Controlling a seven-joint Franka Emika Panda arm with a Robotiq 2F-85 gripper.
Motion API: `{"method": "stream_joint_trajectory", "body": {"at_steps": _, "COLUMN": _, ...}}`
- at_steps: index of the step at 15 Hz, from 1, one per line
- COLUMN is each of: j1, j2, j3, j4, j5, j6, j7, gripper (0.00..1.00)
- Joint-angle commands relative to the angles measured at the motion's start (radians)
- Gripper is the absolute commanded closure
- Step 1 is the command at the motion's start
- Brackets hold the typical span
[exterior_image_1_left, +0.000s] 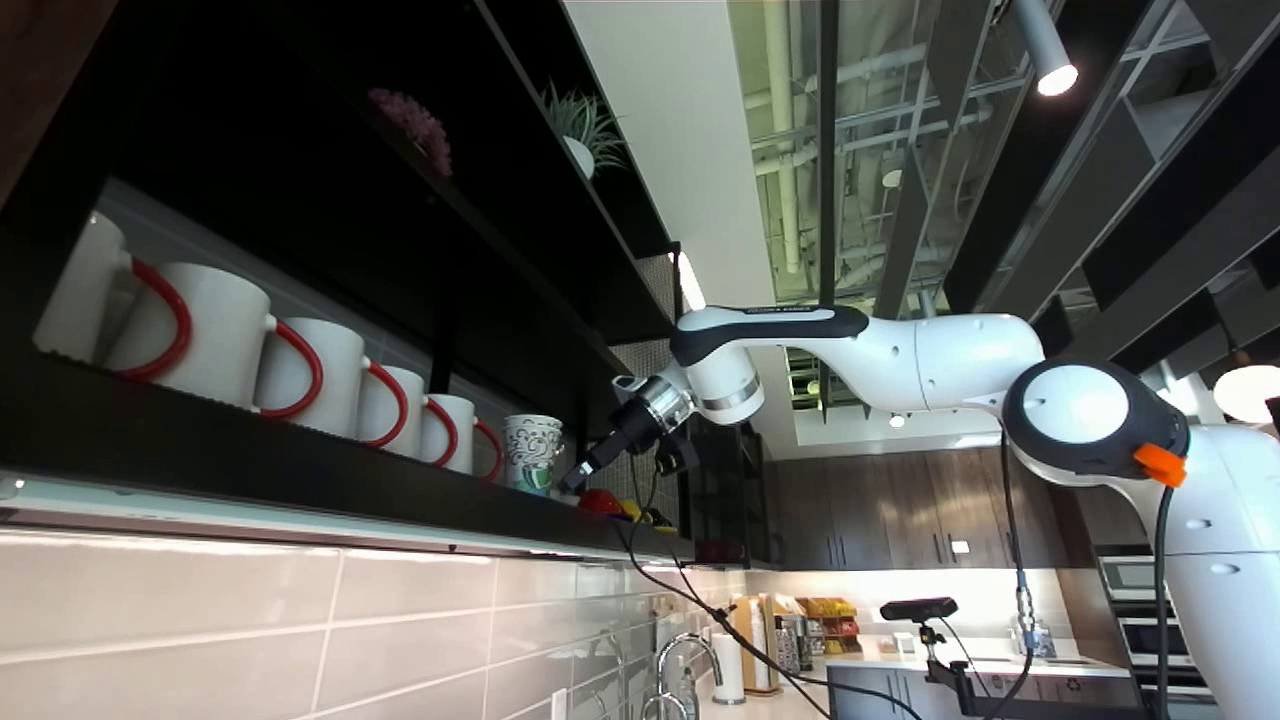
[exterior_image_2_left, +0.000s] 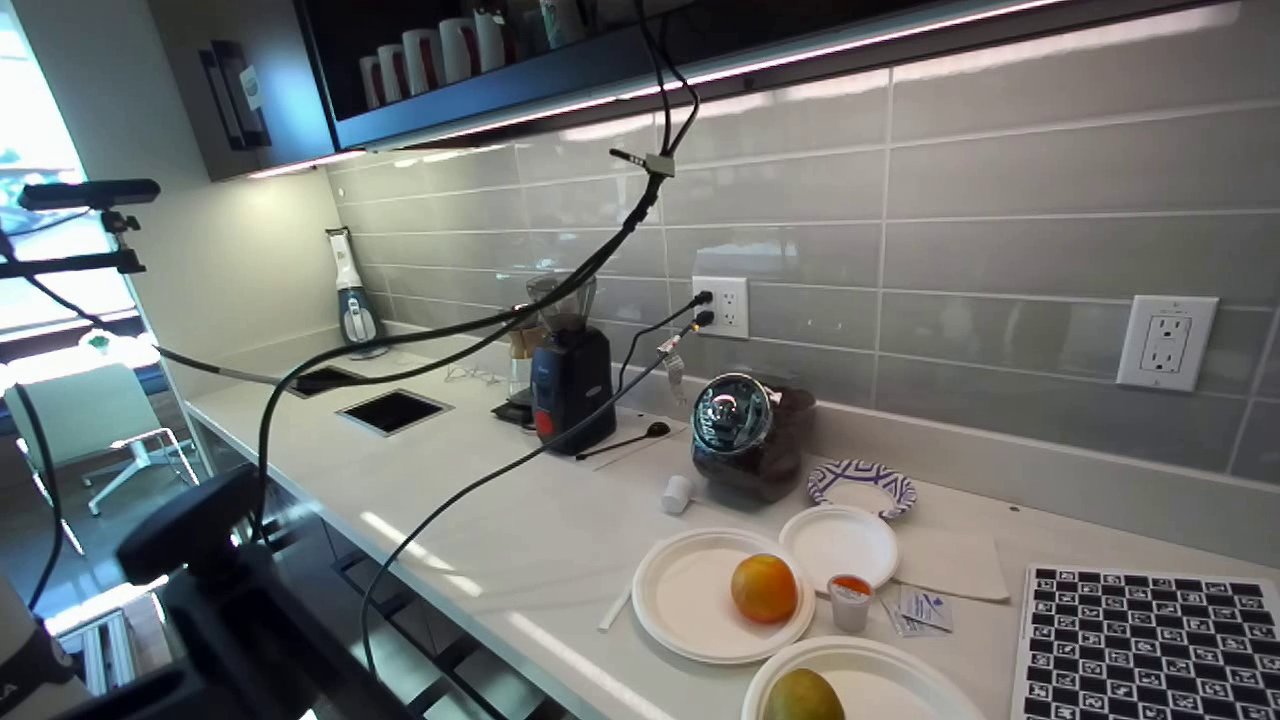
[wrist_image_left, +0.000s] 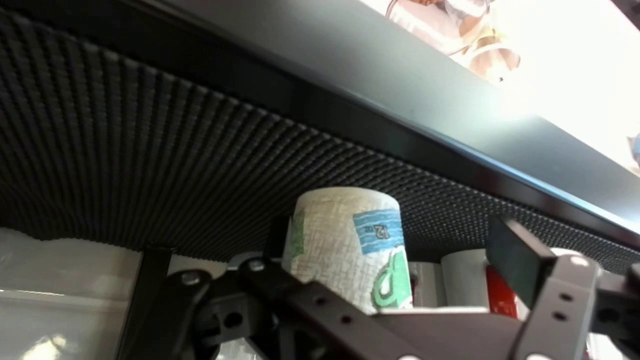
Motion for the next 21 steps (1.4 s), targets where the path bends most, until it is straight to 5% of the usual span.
{"method": "stream_joint_trajectory", "body": {"at_steps": 1, "j1": 0.004, "j2": -0.020, "j3": 0.003, "j4": -0.046, "j5": 0.064, "j6": 0.048, "j7": -0.040, "gripper": 0.00}}
{"method": "stream_joint_trajectory", "body": {"at_steps": 21, "j1": 0.026, "j2": 0.005, "j3": 0.004, "j4": -0.067, "j5": 0.139, "j6": 0.140, "j7": -0.022, "gripper": 0.05}}
